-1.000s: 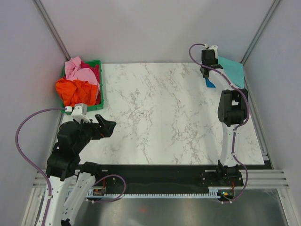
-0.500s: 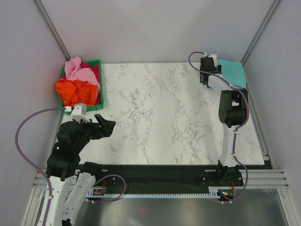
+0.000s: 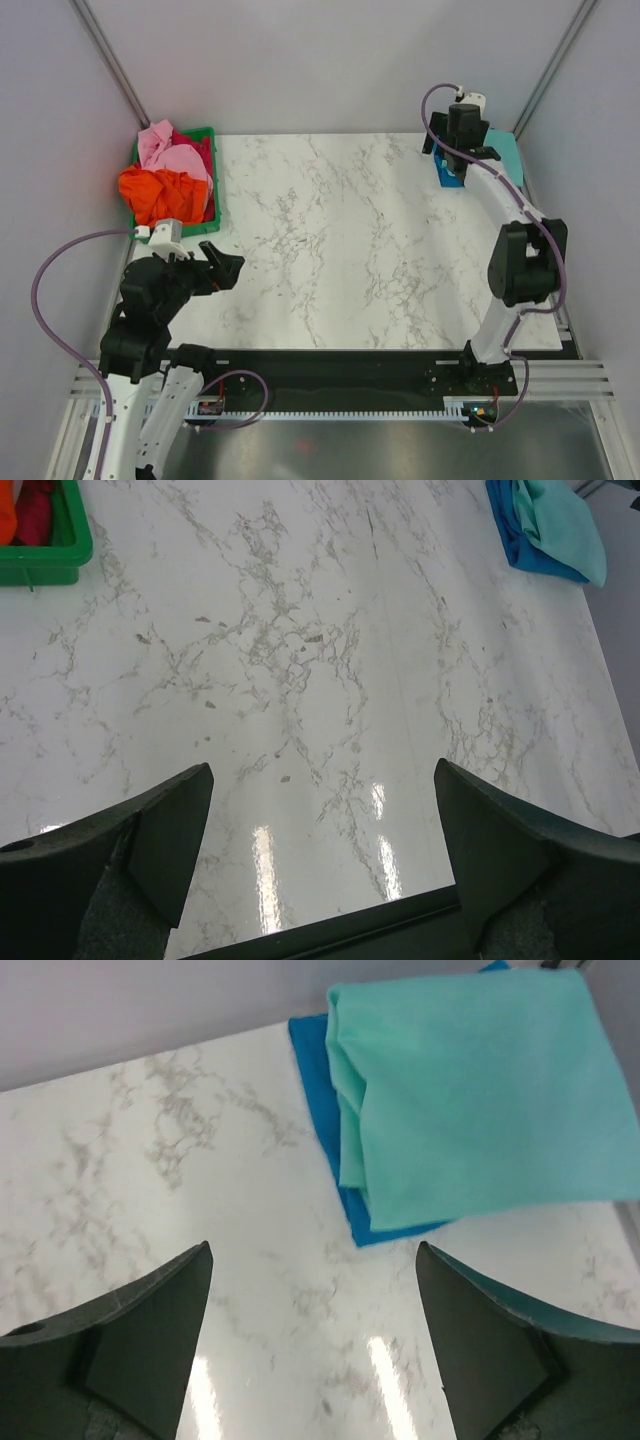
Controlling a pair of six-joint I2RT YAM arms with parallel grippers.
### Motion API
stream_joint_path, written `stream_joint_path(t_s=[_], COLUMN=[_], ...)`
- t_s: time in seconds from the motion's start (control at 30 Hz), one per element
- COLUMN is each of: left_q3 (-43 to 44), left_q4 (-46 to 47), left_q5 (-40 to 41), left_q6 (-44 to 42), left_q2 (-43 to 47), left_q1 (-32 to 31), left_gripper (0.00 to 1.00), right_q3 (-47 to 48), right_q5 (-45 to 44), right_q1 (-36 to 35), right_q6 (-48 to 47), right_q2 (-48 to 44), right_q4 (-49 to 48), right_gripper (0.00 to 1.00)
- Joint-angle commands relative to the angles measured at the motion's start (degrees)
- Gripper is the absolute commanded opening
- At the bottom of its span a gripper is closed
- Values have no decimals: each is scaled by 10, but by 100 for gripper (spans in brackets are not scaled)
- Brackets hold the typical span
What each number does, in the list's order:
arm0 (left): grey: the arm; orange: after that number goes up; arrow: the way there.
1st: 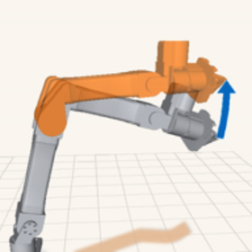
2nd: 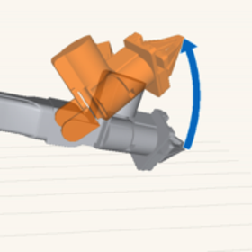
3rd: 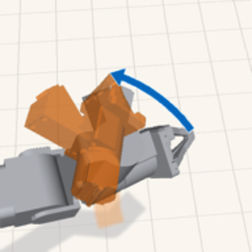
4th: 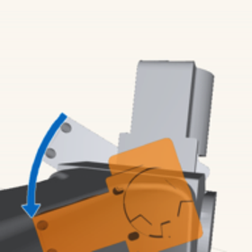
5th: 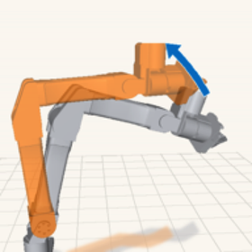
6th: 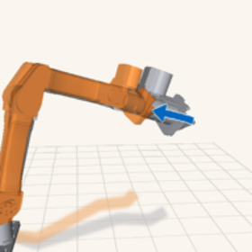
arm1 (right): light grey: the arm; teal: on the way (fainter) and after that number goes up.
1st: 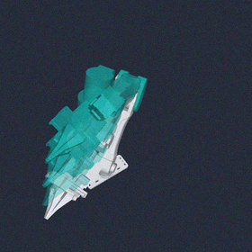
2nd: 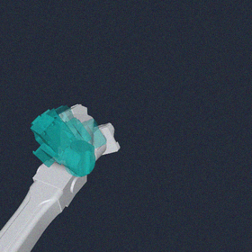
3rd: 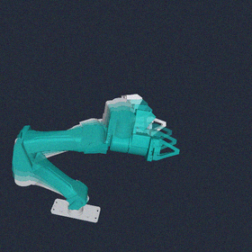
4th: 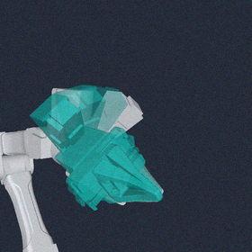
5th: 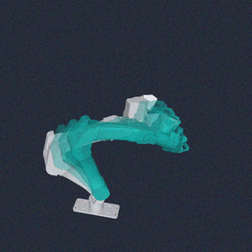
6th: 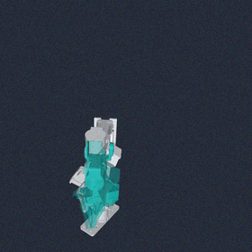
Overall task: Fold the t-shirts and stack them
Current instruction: Reset both grippers
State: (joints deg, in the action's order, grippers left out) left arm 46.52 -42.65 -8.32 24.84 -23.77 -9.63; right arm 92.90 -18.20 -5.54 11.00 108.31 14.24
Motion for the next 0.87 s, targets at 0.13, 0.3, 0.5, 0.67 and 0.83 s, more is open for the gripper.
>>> stream_joint_path(t_s=[0.13, 0.3, 0.5, 0.67, 0.83], left_q3=[-1, -1, -1, -3, -2], left_q4=[28, 28, 26, 26, 25], left_q5=[-23, -21, -14, -12, -7], left_q6=[-1, 0, 3, 5, 6], left_q2=[-15, -23, -21, -25, -31], left_q1=[13, 13, 13, 13, 13], left_gripper=[100, 100, 100, 100, 100], right_q3=[-301, -465, -605, -626, -659], right_q5=[113, 122, 134, 147, 157], right_q1=[-88, -177, -234, -237, -247], right_q6=[98, 153, 181, 203, 216], right_q2=[-235, -393, -540, -602, -679], right_q4=[-92, -126, -89, -34, -27], right_gripper=[98, 98, 98, 98, 98])
